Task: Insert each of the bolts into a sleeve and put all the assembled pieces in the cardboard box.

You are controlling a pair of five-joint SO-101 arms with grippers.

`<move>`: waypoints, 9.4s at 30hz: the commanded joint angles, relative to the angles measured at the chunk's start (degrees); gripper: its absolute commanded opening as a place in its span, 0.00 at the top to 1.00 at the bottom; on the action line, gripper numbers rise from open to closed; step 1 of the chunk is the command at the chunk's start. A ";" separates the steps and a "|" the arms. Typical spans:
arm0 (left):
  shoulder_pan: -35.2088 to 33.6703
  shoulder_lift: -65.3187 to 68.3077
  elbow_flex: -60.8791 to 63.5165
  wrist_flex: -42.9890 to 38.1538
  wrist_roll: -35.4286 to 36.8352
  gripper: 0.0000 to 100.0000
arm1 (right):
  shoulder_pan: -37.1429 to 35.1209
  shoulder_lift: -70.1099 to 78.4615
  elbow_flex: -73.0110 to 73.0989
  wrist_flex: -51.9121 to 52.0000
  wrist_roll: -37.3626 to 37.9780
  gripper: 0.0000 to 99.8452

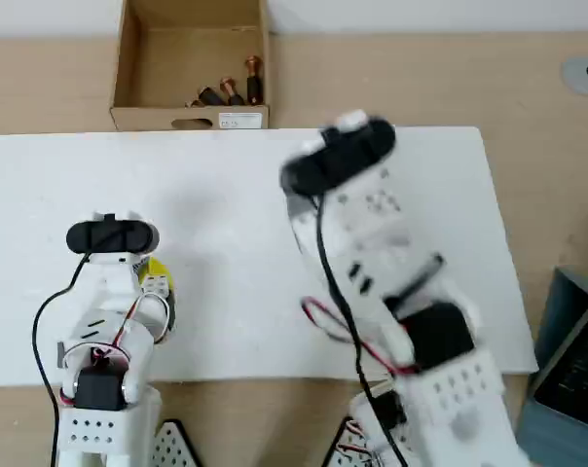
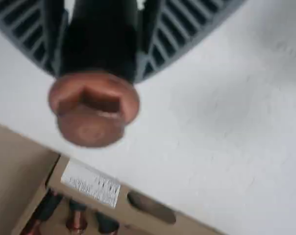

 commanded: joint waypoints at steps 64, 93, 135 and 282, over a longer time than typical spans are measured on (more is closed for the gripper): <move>-0.53 -0.22 0.70 0.09 -0.35 1.00 | 1.19 124.00 -115.21 -15.12 28.13 0.86; -0.35 -0.22 0.70 0.09 -0.53 1.00 | 2.15 109.14 -134.29 16.09 22.95 0.99; -0.35 -0.22 0.70 0.09 -0.53 1.00 | 28.97 23.78 -71.60 46.42 12.22 0.99; -0.35 -0.22 0.70 0.09 -0.53 1.00 | 29.32 -54.11 58.07 9.49 7.91 0.99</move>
